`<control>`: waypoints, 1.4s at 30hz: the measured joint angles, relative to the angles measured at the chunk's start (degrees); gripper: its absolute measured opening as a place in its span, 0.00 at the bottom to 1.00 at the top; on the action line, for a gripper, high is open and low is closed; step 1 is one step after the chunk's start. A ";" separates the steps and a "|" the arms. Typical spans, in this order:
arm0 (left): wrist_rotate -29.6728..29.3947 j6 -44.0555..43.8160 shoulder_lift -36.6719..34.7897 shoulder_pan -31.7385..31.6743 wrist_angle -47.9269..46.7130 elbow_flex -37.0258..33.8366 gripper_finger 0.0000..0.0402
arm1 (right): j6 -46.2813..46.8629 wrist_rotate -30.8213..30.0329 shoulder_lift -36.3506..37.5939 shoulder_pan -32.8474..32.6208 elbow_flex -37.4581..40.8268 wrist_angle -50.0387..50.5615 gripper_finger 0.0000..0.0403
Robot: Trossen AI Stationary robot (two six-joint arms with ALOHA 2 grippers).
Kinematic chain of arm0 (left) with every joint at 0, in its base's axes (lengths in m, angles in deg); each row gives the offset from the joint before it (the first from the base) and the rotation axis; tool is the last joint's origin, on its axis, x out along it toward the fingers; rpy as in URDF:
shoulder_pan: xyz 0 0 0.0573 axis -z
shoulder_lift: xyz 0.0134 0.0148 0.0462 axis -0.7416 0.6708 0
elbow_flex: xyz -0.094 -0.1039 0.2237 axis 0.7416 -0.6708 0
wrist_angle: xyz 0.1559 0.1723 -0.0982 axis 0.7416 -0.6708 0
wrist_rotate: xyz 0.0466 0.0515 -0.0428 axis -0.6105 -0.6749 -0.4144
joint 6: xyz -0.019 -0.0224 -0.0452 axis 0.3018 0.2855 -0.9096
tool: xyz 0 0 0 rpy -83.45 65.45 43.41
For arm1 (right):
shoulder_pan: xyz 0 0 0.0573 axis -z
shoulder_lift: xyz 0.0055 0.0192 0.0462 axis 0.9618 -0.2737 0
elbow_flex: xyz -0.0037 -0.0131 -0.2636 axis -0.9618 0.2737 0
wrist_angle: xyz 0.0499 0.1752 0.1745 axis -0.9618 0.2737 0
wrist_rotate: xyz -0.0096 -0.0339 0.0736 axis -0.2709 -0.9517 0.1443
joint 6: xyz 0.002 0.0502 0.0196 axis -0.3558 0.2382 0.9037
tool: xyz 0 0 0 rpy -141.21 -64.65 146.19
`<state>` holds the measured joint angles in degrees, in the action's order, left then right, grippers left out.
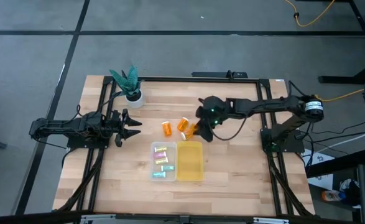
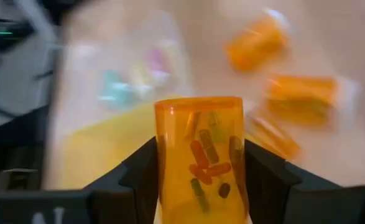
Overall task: Pick and place medicine bottles into bin by pill shape (circle, oval)
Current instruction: Put the orange capsule bottle into the yellow bin
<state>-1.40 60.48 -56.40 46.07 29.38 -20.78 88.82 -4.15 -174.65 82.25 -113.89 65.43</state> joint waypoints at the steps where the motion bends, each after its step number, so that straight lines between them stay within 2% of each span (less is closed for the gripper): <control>1: 0.00 0.00 0.00 0.00 0.00 0.00 0.47 | 0.02 1.31 0.00 -0.89 -0.01 -1.55 0.45; 4: 0.00 0.00 0.00 0.02 0.00 0.00 0.47 | 0.32 1.59 -0.31 -3.81 -0.07 -3.04 0.45; 14: -0.02 0.00 0.00 -0.01 0.00 0.00 0.47 | 8.33 -5.32 -6.61 -10.94 -0.04 -7.27 0.45; 22: 0.00 -0.07 0.00 -0.01 0.00 0.00 0.47 | 10.33 -5.98 -9.72 -11.10 0.00 -9.09 0.46; 31: 0.02 -0.09 0.00 0.02 0.00 0.00 0.47 | 11.27 -3.74 -9.35 -11.09 0.00 -11.50 0.58; 42: 0.02 -0.15 0.00 0.01 -0.01 0.00 0.47 | 9.74 -3.75 -9.35 -9.73 -1.00 -11.48 0.59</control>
<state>-1.38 60.33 -56.40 46.08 29.37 -20.78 98.56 -7.90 -184.00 72.52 -114.89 53.95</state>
